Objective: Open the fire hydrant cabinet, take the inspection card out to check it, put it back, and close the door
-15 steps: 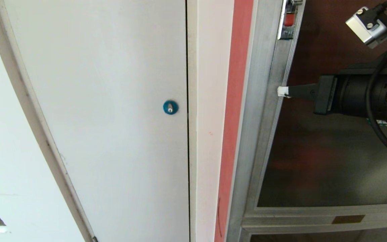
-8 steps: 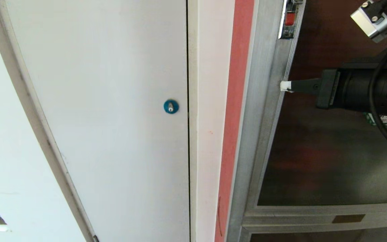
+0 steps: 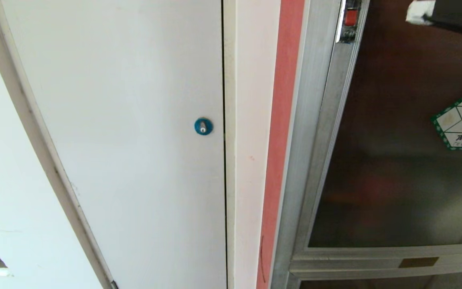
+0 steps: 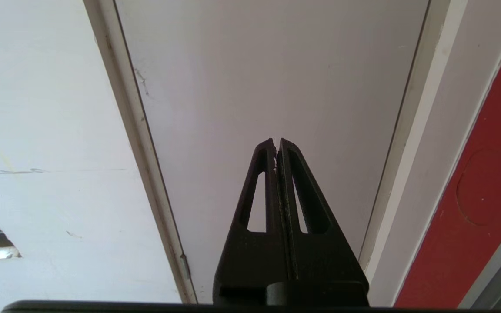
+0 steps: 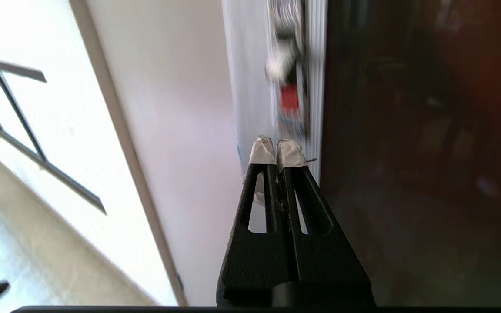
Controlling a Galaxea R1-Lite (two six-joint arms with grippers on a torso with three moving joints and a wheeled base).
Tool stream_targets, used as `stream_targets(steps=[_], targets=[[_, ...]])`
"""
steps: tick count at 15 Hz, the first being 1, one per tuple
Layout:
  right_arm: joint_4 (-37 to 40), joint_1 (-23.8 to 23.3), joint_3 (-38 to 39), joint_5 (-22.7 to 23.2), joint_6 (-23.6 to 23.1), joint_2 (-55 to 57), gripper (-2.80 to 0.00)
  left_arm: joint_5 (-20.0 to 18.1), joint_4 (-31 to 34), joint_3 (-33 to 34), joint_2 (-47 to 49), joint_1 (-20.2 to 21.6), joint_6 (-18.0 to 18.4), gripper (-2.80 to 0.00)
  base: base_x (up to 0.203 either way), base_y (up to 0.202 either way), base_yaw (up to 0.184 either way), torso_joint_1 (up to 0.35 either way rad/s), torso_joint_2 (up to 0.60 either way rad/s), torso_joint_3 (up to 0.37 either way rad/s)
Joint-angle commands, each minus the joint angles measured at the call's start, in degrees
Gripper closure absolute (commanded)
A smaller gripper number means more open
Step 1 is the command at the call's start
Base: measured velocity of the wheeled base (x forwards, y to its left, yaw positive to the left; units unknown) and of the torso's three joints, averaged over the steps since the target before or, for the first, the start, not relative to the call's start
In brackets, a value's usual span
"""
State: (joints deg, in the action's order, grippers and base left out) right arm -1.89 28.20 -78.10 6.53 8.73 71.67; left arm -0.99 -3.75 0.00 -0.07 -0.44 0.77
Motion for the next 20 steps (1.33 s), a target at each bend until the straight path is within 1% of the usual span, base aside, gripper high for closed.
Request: stream_targets(steps=[1, 5, 8, 11, 17, 20], targets=[[0.13, 0.19, -5.43, 0.32, 0.06, 0.89, 0.00, 0.02, -0.02, 1.41, -0.01, 0.00, 0.02, 0.00, 0.000, 0.000, 0.000, 0.000, 0.00, 0.000], [0.13, 0.19, -14.73, 0.51, 0.03, 7.10, 0.00, 0.03, -0.03, 1.41, 0.07, 0.00, 0.02, 0.00, 0.000, 0.000, 0.000, 0.000, 0.00, 0.000], [0.13, 0.08, -23.45, 0.49, 0.02, 13.15, 0.00, 0.05, -0.03, 1.41, 0.05, 0.00, 0.02, 0.00, 0.000, 0.000, 0.000, 0.000, 0.00, 0.000], [0.14, -1.34, -30.41, 0.42, -0.77, 19.24, 0.00, 0.02, -0.03, 1.41, 0.07, 0.00, 0.02, 0.00, 0.000, 0.000, 0.000, 0.000, 0.00, 0.000], [0.15, -5.40, -33.26, 0.41, -1.08, 22.87, 0.00, 0.02, -0.03, 1.41, 0.07, 0.00, 0.02, 0.00, 0.000, 0.000, 0.000, 0.000, 0.00, 0.000], [0.22, -6.05, -33.25, 0.41, -1.04, 23.59, 0.00, 0.02, -0.03, 1.41, 0.03, 0.00, 0.02, 0.00, 0.000, 0.000, 0.000, 0.000, 0.00, 0.000]])
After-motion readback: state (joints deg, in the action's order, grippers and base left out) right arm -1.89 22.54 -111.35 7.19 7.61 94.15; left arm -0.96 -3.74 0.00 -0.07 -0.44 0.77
